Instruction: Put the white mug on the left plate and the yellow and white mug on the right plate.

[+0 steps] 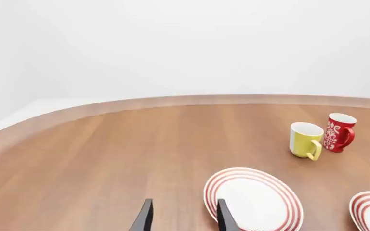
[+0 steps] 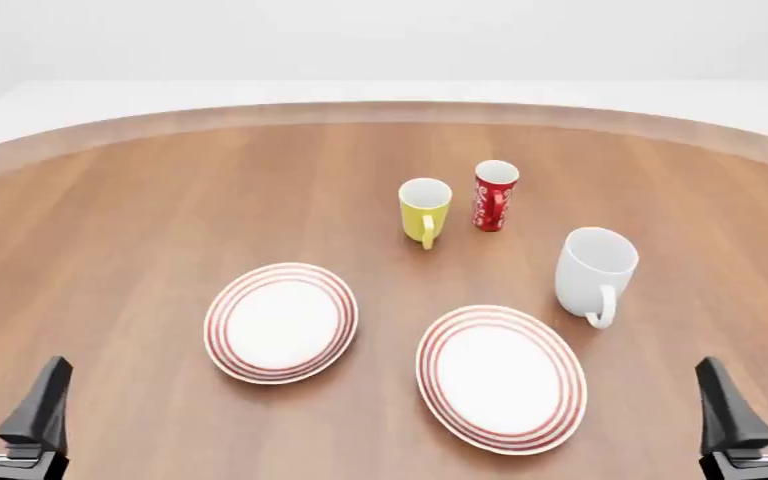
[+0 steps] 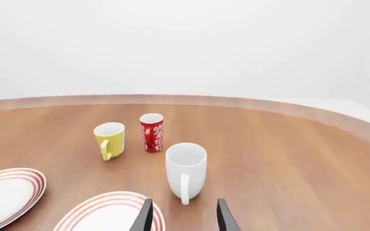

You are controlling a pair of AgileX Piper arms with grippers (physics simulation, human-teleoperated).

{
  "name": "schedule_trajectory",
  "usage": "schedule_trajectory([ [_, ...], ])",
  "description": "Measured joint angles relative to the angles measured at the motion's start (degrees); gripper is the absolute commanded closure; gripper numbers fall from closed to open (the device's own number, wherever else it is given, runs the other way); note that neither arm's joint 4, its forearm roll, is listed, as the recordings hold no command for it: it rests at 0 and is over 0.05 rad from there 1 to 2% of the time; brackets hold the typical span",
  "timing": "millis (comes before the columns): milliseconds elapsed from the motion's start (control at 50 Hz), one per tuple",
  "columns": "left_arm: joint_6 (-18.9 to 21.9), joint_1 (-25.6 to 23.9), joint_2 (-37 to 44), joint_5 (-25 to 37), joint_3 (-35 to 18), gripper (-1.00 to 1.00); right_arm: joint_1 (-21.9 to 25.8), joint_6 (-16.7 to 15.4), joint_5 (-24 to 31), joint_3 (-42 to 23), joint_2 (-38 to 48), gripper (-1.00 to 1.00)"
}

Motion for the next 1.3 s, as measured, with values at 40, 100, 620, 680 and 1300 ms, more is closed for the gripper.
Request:
schedule_trajectory([
  [40, 0.00, 0.00, 0.05, -0.01, -0.03, -1.00, 0.00, 0.08, 0.03, -0.02, 0.03, -1.00],
  [100, 0.00, 0.00, 0.10, -0.03, -0.06, -1.00, 0.05, 0.23, 0.09, -0.03, 0.13, -1.00],
  [620, 0.00, 0.00, 0.25, -0.06, -0.14, -1.00, 2.83, -0.41, -9.10, -2.15, 12.89, -1.00],
  [680, 0.00, 0.00, 0.25, -0.06, -0.14, -1.00, 2.96, -0.55, -10.96, -2.43, 15.26, -1.00],
  [1300, 0.00, 0.00, 0.26, -0.07, -0.15, -1.00, 0.99, -0.64, -32.20, -5.13, 41.99, -1.00],
])
